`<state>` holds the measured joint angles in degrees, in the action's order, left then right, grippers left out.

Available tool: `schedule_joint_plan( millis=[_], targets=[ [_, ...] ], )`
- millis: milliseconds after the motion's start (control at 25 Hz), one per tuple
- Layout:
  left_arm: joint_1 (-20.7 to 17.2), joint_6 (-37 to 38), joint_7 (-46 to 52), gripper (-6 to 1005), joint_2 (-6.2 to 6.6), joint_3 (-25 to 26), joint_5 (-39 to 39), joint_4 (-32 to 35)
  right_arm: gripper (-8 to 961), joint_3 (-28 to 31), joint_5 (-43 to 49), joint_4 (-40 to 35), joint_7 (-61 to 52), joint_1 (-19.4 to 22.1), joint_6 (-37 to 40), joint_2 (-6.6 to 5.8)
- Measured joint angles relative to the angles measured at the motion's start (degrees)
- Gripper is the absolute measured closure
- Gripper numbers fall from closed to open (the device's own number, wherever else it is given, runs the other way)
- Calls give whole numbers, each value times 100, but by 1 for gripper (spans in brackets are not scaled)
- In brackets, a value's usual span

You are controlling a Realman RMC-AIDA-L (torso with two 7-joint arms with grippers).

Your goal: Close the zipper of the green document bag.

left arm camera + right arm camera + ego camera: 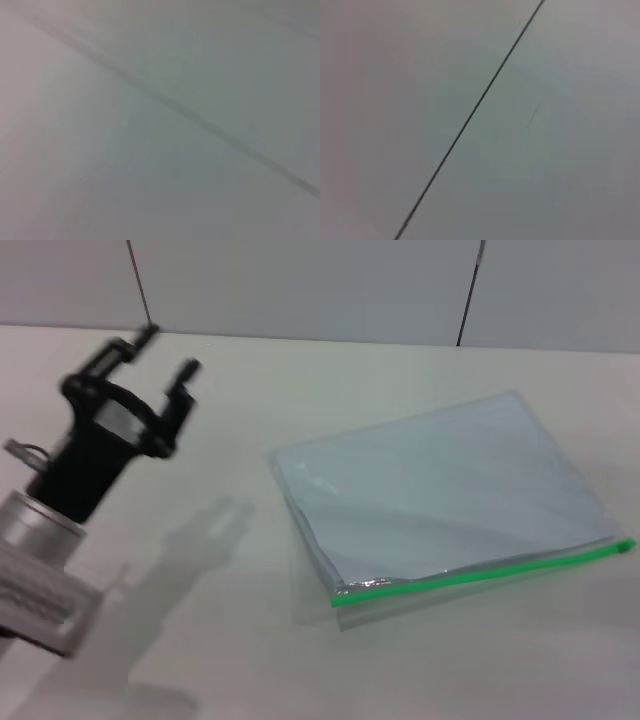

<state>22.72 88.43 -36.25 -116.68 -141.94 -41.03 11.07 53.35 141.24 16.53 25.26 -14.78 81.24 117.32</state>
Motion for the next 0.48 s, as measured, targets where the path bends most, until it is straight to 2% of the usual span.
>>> schedule_joint_plan(
  millis=[160,320,480],
  targets=[
    [-13,25,630,534,8,-1,-757,-55,243,-72,-5,9,-224,-31,-10,-5],
    [-141,239,1659,534,18,58,-1317,-211,243,-179,-12,21,-591,0,-79,7],
    [-181,296,1953,534,29,231,-1435,-275,243,-205,-12,32,-1063,3,-41,0]
  ],
)
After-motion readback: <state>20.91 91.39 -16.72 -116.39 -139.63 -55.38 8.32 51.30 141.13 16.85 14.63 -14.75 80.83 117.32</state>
